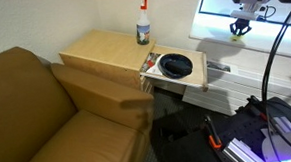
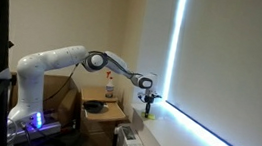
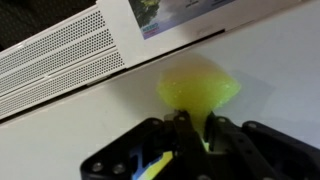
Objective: Remove the bowl from the window sill, put it in the top drawer, use the yellow sponge to wipe the window sill, and then remove the black sponge from the bowl and put it on the window sill
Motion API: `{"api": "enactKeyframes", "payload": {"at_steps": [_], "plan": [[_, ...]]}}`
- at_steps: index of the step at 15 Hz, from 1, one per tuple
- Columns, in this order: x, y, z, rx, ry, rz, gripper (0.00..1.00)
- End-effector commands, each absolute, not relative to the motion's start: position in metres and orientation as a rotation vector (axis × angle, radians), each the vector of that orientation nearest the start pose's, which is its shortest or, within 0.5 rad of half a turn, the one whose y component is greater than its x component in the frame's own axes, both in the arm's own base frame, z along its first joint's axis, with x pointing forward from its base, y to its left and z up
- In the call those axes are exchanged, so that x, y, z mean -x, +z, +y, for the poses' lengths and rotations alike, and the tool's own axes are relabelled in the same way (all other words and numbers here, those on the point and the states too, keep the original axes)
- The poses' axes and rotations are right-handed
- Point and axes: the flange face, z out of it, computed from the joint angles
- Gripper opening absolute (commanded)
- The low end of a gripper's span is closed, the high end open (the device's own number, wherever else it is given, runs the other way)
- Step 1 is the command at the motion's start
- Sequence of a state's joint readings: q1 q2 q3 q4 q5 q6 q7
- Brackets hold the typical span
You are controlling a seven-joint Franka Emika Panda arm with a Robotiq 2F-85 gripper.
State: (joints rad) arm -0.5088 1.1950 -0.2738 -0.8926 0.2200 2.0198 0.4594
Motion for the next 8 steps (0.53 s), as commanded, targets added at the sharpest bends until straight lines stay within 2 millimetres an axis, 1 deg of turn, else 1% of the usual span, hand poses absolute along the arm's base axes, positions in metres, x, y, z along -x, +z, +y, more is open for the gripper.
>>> {"api": "enactKeyframes", "payload": {"at_steps": [1, 5, 7, 8], "plan": [[-0.638, 0.123, -0.433, 2.578, 0.177, 1.623, 0.04], [-0.654, 0.127, -0.411, 2.611, 0.125, 1.447, 0.04], [-0.665, 0.132, -0.392, 2.672, 0.079, 1.314, 0.04], [-0.672, 0.133, -0.379, 2.709, 0.06, 1.24, 0.04]]}}
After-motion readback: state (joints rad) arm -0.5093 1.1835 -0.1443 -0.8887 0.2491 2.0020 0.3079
